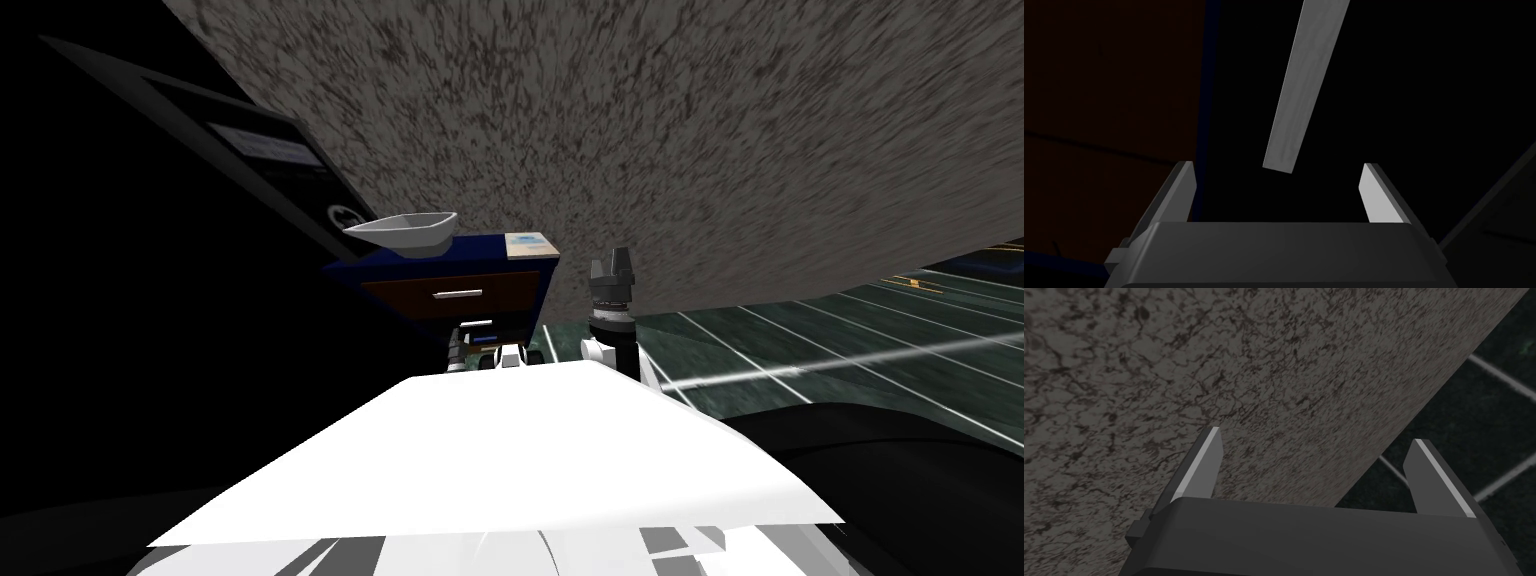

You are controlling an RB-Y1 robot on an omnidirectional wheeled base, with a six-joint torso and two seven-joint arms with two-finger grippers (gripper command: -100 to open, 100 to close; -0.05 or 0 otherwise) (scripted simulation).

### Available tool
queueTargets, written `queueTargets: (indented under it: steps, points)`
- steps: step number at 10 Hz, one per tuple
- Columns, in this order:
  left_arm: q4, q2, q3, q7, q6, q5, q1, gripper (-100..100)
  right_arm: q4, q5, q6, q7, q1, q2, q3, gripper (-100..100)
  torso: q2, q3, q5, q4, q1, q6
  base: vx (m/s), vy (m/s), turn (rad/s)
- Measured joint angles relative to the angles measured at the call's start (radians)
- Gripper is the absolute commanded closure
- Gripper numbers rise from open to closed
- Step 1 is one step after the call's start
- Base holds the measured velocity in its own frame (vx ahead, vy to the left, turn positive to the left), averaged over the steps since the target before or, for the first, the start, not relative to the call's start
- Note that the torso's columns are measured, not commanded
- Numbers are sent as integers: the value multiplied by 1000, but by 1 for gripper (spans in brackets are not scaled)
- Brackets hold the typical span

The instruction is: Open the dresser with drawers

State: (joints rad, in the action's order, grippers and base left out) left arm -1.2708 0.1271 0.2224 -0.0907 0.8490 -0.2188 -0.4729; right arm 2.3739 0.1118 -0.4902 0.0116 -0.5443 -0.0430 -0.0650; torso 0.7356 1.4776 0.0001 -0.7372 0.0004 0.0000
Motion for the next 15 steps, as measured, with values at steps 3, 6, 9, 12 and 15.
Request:
queueTargets:
  steps: [3,6,9,12,15]
  points:
    - [-28,5,-3,0,-19,-5,-7,-100,0,0,0,0,0,0,0,0,4,-3,0,-1,-1,0,77,3,-7]
    - [-8,2,-1,0,-12,-2,-2,100,0,0,0,0,1,0,0,0,6,-4,-1,-3,-1,0,-65,0,11]
    - [-56,21,12,-3,-5,-5,-48,100,0,0,0,0,1,0,0,0,6,-4,0,-2,-2,0,-143,-18,13]
    - [-27,12,5,-3,-2,-3,-22,-100,0,0,0,0,0,0,0,0,-8,5,1,2,2,0,107,7,-16]
    - [-26,7,-1,-2,-11,-5,-9,-100,0,0,0,0,0,0,0,0,6,-4,0,-2,0,0,70,-4,-5]
